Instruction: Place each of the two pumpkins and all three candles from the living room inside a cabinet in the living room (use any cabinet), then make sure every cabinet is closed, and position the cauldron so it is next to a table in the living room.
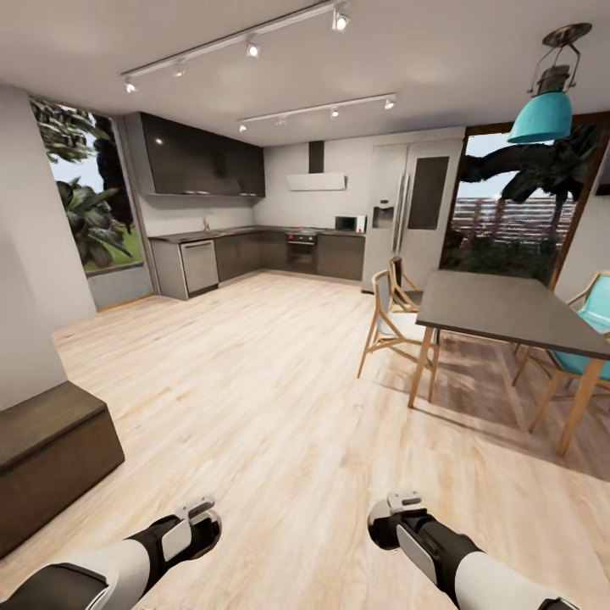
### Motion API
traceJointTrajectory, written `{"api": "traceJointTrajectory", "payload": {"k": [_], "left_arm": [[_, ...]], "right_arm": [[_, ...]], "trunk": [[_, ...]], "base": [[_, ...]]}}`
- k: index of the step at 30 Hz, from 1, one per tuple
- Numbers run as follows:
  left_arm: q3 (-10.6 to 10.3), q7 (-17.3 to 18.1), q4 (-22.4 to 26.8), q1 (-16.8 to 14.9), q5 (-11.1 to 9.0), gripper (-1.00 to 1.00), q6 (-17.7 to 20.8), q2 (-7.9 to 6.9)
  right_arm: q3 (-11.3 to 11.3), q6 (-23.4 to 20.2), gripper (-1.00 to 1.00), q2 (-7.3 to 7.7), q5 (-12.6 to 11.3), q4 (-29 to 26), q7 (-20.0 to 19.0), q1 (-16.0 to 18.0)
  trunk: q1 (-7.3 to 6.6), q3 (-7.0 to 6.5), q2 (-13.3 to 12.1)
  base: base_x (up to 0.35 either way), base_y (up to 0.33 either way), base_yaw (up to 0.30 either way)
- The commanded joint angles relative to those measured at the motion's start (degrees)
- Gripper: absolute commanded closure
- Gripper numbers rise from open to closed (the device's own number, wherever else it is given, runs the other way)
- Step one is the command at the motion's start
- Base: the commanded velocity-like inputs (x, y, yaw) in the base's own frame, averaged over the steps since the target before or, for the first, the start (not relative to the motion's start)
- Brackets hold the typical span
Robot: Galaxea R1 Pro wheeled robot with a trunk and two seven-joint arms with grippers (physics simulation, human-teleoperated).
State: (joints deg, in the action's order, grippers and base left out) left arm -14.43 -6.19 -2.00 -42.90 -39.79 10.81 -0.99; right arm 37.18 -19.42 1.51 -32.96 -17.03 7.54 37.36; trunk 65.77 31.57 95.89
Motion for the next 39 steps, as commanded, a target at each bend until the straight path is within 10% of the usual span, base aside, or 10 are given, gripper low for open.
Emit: {"api": "traceJointTrajectory", "payload": {"k": [1,39], "left_arm": [[-0.51,-0.14,-0.04,-0.02,-0.47,1.00,-0.96,0.02],[-0.60,-0.17,-0.20,0.01,-0.47,1.00,-4.33,0.81]], "right_arm": [[0.51,-0.21,1.00,0.07,-0.54,-0.20,0.26,0.00],[0.75,-0.27,1.00,-0.64,-0.26,0.51,0.19,-0.26]], "trunk": [[-0.23,-0.18,-0.38],[-8.58,-8.29,-15.62]], "base": [[0.000,0.000,0.244],[0.000,0.000,0.171]]}}
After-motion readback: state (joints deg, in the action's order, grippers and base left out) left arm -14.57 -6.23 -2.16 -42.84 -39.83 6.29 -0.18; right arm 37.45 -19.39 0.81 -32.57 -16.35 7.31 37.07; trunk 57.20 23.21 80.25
